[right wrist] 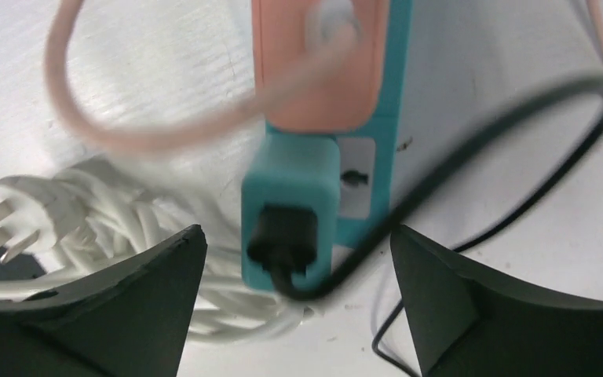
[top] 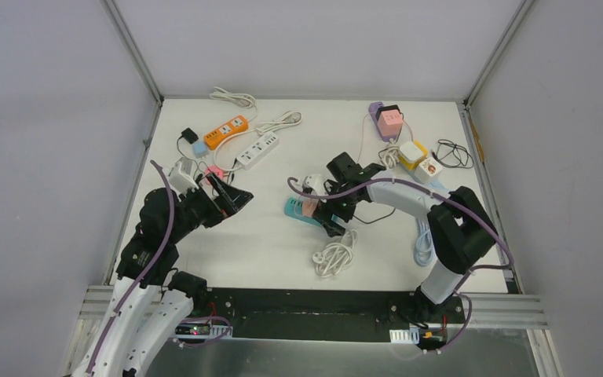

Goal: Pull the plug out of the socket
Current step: Place the socket at the center of the board, then remove the plug from the socket.

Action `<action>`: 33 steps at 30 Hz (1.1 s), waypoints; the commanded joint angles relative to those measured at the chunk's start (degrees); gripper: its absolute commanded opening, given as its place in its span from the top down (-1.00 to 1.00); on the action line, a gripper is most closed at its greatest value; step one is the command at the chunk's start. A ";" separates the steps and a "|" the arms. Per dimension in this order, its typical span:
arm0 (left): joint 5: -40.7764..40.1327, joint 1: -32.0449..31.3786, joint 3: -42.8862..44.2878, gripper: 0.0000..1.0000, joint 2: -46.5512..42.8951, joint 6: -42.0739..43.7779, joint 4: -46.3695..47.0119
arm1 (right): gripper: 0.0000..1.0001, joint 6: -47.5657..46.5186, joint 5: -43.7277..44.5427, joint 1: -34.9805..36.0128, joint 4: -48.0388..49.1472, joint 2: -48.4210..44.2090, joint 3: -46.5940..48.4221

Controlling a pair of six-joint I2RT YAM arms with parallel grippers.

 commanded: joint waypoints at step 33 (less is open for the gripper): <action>9.23 -23.17 11.37 -0.98 46.39 58.18 23.38 | -0.80 5.07 -32.90 -19.96 -0.85 -15.55 -8.26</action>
